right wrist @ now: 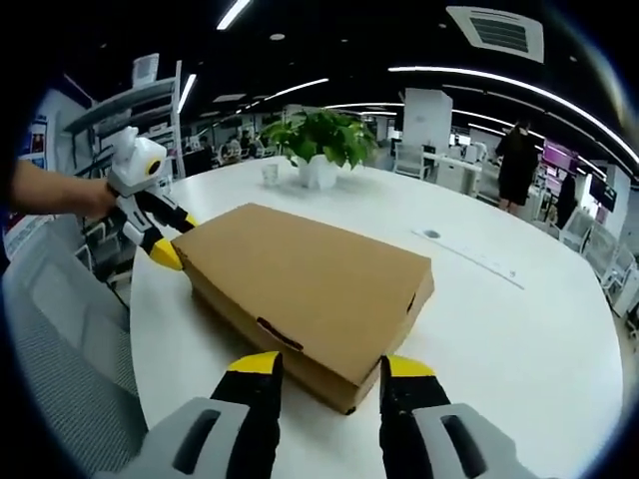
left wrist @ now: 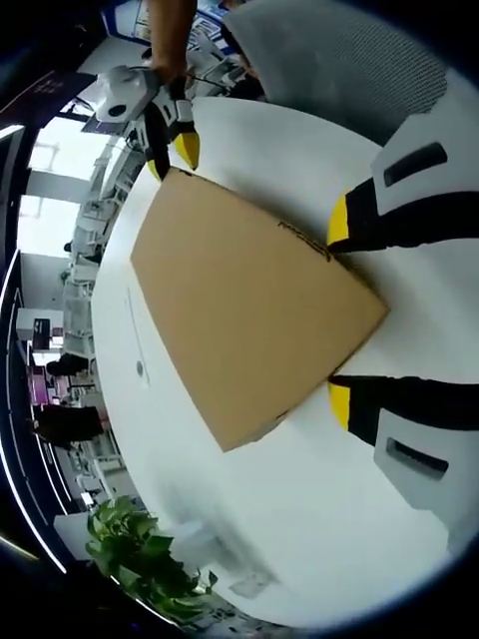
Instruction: Operate the shoe box by opening the lid, removing the specified soft item, and placing it in the target area until the item is outside and the box remains undamaged.
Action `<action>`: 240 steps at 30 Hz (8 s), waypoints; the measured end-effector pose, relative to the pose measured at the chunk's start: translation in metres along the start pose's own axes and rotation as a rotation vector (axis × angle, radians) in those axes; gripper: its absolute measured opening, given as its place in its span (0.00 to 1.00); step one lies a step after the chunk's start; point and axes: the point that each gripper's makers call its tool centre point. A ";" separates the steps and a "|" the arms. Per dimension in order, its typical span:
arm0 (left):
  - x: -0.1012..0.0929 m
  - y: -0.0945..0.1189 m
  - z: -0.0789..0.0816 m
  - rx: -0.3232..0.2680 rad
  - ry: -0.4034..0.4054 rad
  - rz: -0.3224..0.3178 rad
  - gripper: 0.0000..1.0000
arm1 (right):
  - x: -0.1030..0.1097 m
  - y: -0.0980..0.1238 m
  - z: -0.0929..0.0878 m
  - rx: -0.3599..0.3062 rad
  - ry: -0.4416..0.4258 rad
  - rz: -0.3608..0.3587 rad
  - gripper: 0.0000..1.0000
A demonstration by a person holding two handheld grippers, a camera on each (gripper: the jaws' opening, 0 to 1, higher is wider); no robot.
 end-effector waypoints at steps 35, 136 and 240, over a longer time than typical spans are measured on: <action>0.037 0.032 -0.036 0.073 -0.082 -0.008 0.49 | 0.083 -0.001 0.008 -0.028 -0.007 0.085 0.29; 0.082 0.113 0.040 -0.211 0.031 0.077 0.20 | 0.049 0.044 0.116 -0.265 0.070 0.008 0.36; 0.152 0.079 0.081 -0.274 0.184 0.155 0.06 | -0.033 -0.041 0.088 -0.074 0.051 -0.235 0.00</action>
Point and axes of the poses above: the point that each gripper's makers call its tool centre point, and the gripper's own axes: y roughly backward along the fingers, x roughly to its left, z roughly out of its top, and after that the axes turned 10 degrees about x, right-handed
